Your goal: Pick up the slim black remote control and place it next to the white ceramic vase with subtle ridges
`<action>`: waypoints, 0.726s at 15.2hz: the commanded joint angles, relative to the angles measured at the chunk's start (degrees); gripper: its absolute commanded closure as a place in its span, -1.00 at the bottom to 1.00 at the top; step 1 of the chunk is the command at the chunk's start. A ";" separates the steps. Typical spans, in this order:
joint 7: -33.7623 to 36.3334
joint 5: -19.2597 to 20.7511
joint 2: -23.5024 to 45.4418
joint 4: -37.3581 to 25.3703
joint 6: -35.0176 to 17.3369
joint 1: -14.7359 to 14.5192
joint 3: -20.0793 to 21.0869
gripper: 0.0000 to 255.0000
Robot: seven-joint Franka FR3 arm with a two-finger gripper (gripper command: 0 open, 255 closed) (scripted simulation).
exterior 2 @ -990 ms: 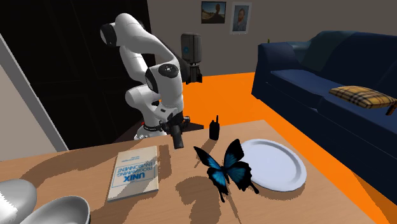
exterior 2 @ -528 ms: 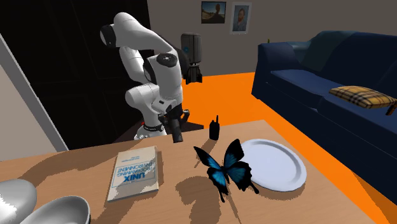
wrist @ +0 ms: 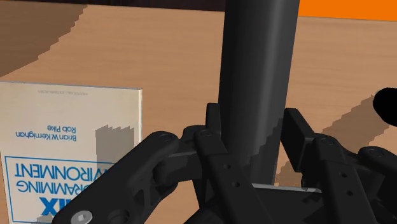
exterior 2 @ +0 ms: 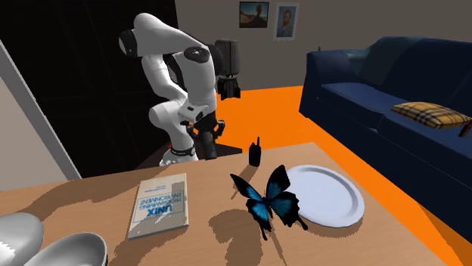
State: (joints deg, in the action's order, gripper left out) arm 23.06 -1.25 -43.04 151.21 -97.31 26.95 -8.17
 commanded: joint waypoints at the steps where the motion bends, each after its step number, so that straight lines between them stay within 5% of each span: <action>1: 0.13 -0.05 -0.17 -1.53 1.72 -0.03 0.08 1.00; 11: 0.86 -0.44 -0.33 -9.12 9.42 -0.30 0.51 1.00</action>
State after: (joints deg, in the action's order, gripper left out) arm 23.86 -1.66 -43.45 142.93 -88.67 26.67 -7.68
